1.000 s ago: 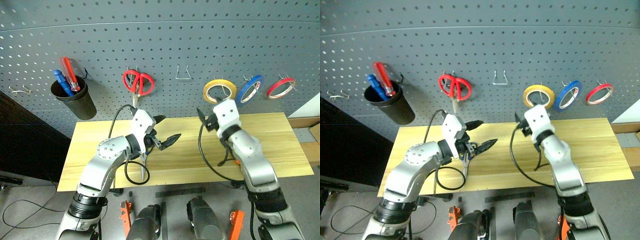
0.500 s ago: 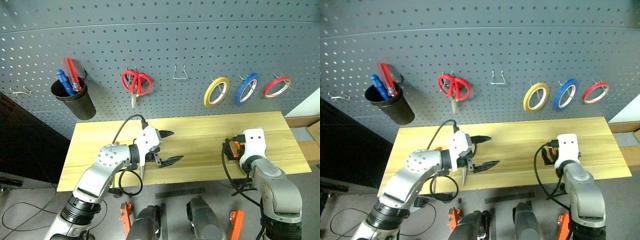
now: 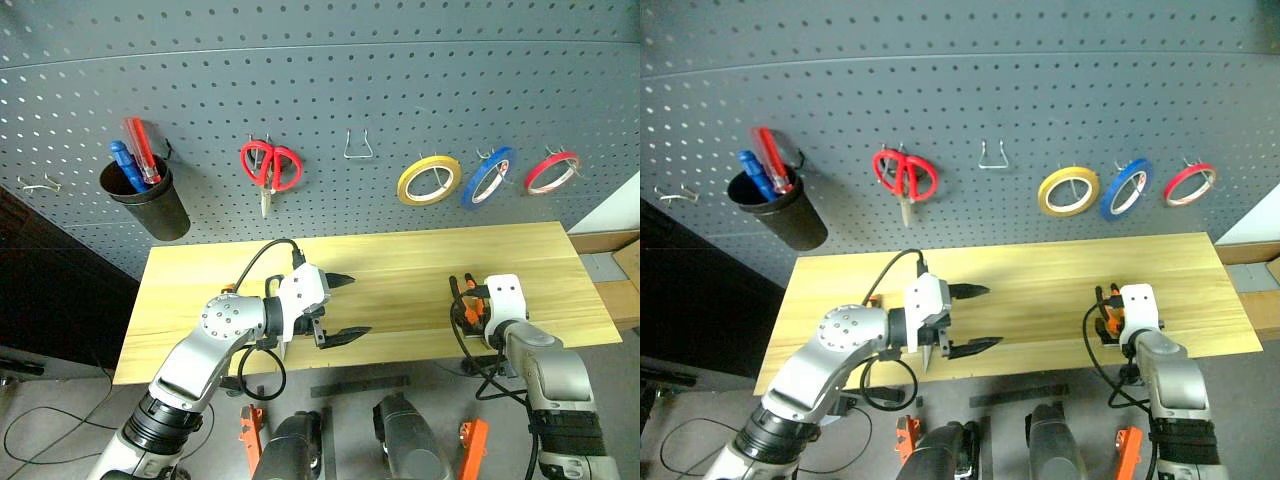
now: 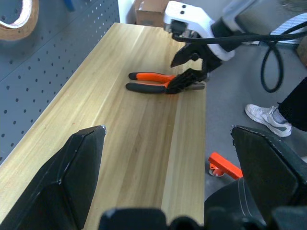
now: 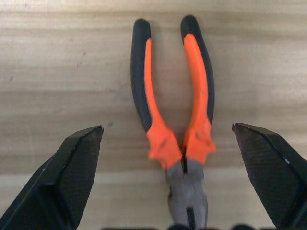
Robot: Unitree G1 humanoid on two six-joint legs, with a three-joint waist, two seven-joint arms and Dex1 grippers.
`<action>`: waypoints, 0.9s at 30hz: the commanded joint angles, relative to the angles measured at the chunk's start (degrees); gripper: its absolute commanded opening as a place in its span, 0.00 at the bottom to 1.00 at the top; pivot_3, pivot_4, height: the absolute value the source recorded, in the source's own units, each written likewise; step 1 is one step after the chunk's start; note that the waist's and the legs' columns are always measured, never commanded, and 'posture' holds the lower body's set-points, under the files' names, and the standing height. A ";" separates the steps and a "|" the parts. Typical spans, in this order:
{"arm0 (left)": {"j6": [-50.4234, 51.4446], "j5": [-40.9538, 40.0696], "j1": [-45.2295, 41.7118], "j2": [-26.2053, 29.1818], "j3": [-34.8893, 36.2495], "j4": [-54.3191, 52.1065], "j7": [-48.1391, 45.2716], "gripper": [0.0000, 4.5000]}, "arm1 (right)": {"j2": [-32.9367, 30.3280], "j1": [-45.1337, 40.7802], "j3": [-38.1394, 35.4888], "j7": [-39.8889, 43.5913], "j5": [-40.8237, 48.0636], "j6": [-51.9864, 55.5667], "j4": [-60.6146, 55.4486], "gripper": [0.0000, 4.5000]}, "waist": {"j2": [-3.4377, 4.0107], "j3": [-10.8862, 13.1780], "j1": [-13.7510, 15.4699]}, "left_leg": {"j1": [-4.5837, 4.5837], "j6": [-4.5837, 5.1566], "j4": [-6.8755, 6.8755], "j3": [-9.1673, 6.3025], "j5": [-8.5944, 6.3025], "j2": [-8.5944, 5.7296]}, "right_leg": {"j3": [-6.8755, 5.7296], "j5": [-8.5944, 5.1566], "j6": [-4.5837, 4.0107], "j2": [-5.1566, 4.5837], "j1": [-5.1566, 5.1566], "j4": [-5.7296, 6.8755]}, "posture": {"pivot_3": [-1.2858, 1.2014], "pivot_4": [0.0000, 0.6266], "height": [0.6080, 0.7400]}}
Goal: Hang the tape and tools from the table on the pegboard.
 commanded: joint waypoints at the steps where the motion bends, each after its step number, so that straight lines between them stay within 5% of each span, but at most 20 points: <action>1: -0.39 0.00 0.55 0.45 0.23 -2.73 0.09 1.00 | -1.84 -1.99 -0.23 0.69 -0.33 -3.31 5.04 0.99 | 0.00 0.00 -0.01 | -0.01 0.00 0.00 0.01 0.00 0.00 | 0.01 0.00 0.00 0.00 0.00 0.00 | 0.41 0.36 1.00; 17: -1.94 0.79 1.54 0.31 0.53 -1.61 1.20 1.00 | -4.54 -8.34 2.32 8.04 1.36 -1.49 21.54 0.99 | -0.01 -1.48 -0.08 | 0.12 0.00 0.06 0.06 0.00 0.09 | 0.02 0.03 0.01 0.06 0.15 -0.02 | 0.41 0.31 1.00; 20: -2.17 0.97 1.48 0.08 0.56 -1.28 1.49 1.00 | -4.07 -8.37 3.02 8.86 1.66 -0.68 21.86 0.86 | -0.03 -1.98 -0.09 | 0.15 0.00 0.05 0.05 0.00 0.11 | 0.03 0.03 0.01 0.08 0.18 -0.03 | 0.41 0.30 1.00; 25: -2.08 0.78 2.10 0.02 1.01 -1.19 1.96 1.00 | -3.34 -9.63 3.60 8.84 1.66 -1.69 24.79 0.47 | -0.21 -2.52 -0.16 | 0.34 0.02 0.05 0.04 -0.02 0.13 | 0.03 0.03 0.02 0.10 0.40 -0.09 | 0.41 0.31 1.00; 27: -2.12 0.68 2.70 0.37 1.44 -1.11 2.00 1.00 | -3.19 -10.07 4.03 9.06 1.40 -2.49 26.17 0.42 | -0.30 -2.60 -0.19 | 0.55 0.11 0.04 0.03 -0.07 0.15 | 0.05 0.05 0.01 0.13 0.55 -0.13 | 0.41 0.31 1.00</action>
